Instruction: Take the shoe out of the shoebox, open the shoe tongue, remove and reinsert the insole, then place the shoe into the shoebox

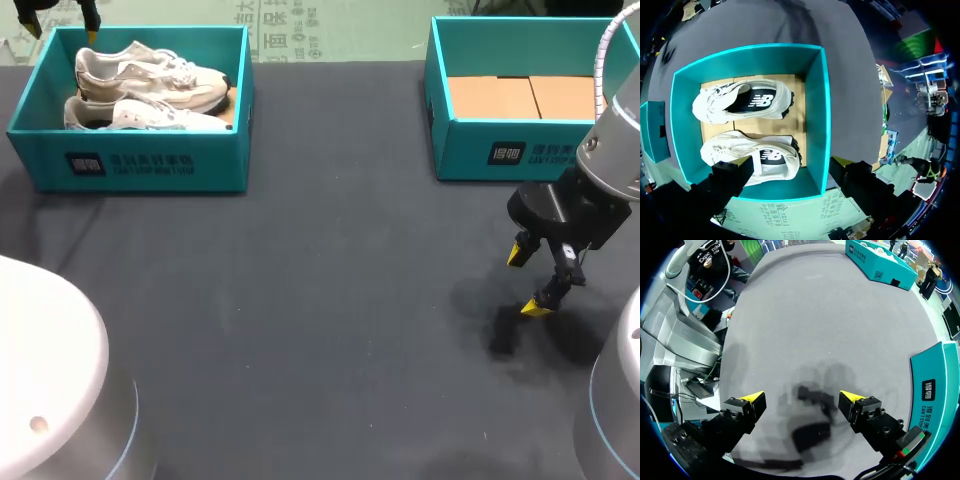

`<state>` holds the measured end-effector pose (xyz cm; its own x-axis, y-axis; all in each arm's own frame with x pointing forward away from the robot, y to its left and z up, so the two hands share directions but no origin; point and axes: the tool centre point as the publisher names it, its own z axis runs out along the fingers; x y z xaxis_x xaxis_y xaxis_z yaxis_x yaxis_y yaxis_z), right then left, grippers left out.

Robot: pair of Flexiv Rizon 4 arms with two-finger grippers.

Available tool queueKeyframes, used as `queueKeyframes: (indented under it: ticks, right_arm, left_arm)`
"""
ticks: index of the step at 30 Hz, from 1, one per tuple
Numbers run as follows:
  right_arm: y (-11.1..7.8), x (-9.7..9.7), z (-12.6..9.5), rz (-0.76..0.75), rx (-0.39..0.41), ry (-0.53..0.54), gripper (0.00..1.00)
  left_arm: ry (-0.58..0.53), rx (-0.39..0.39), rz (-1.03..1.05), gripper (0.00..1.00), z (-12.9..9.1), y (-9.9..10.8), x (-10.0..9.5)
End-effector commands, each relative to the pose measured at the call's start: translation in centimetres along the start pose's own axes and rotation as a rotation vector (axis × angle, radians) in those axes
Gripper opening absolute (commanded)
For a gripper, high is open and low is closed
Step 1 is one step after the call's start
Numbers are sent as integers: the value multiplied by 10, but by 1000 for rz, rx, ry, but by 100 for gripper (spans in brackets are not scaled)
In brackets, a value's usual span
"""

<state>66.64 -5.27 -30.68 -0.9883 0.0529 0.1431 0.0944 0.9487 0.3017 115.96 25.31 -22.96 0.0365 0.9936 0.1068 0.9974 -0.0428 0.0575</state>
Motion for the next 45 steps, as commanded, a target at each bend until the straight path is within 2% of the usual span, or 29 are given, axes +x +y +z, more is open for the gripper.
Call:
queueKeyframes:
  ticks: [1,3,20,31,43,45]
  right_arm:
    - [0,1,0,0,1,-1,100]
    - [0,1,0,0,1,-1,100]
    - [0,1,0,0,1,-1,100]
    - [0,1,0,0,1,-1,100]
    - [0,1,0,0,1,-1,100]
    - [0,1,0,0,1,-1,100]
  left_arm:
    - [-4,-4,-27,100,-24,-20,4]
    - [2,6,-55,100,-31,-25,8]
    - [2,6,-55,100,-31,-25,8]
    - [4,45,-99,100,-27,-71,4]
    - [4,45,-99,100,-27,-71,4]
    - [51,12,-124,100,-11,-75,-4]
